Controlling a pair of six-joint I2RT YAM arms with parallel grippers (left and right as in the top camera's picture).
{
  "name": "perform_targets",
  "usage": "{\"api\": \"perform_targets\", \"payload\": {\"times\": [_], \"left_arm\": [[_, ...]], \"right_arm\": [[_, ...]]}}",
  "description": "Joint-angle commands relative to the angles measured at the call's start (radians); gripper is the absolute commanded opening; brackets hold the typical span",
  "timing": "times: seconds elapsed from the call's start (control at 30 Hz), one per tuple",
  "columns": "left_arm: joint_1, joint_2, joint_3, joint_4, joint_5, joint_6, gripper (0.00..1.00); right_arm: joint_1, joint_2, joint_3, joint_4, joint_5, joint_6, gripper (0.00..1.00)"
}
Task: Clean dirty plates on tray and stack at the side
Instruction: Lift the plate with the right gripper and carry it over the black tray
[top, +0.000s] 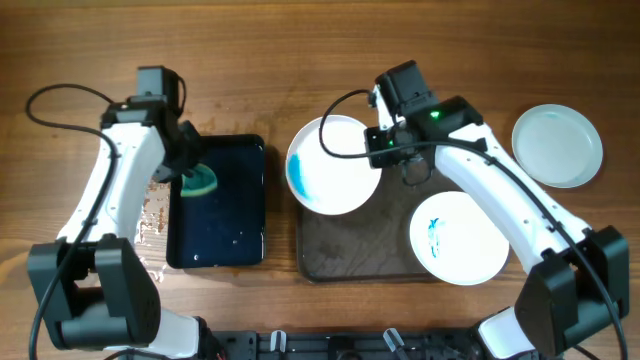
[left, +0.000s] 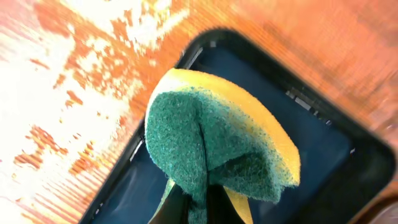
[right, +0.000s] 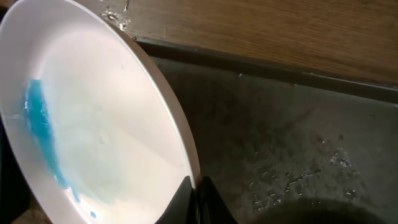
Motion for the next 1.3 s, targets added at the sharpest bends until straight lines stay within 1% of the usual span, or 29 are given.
{"api": "perform_targets", "payload": {"times": [0.0, 0.17, 0.33, 0.47, 0.6, 0.77, 0.9, 1.03, 1.13, 1.27], "left_arm": [[0.027, -0.016, 0.063, -0.003, 0.023, 0.043, 0.04], [0.057, -0.016, 0.092, -0.007, 0.023, 0.066, 0.04], [0.092, -0.016, 0.095, -0.012, 0.023, 0.092, 0.04], [0.159, -0.016, 0.124, -0.014, 0.024, 0.095, 0.04], [0.245, -0.016, 0.169, -0.023, 0.027, 0.096, 0.04], [0.335, -0.016, 0.183, -0.059, 0.045, 0.095, 0.04], [0.364, -0.016, 0.183, -0.073, 0.081, 0.095, 0.04], [0.364, -0.016, 0.183, -0.084, 0.08, 0.114, 0.04], [0.364, -0.016, 0.183, -0.093, 0.08, 0.114, 0.04], [0.364, -0.016, 0.183, -0.1, 0.08, 0.114, 0.04]], "right_arm": [[0.029, -0.011, 0.019, 0.008, -0.012, 0.008, 0.05], [0.082, -0.011, 0.034, 0.045, -0.013, 0.014, 0.04], [0.125, -0.011, 0.097, 0.052, -0.013, 0.016, 0.04], [0.161, -0.011, 0.161, 0.08, -0.017, 0.016, 0.05], [0.194, 0.0, 0.175, 0.156, -0.043, 0.023, 0.05], [0.239, 0.082, 0.176, 0.225, -0.058, 0.034, 0.05], [0.284, 0.155, 0.209, 0.249, -0.055, 0.031, 0.05], [0.351, 0.225, 0.282, 0.249, 0.013, -0.003, 0.05], [0.417, 0.274, 0.371, 0.207, 0.134, -0.049, 0.05], [0.47, 0.276, 0.399, 0.198, 0.32, -0.13, 0.05]]}}
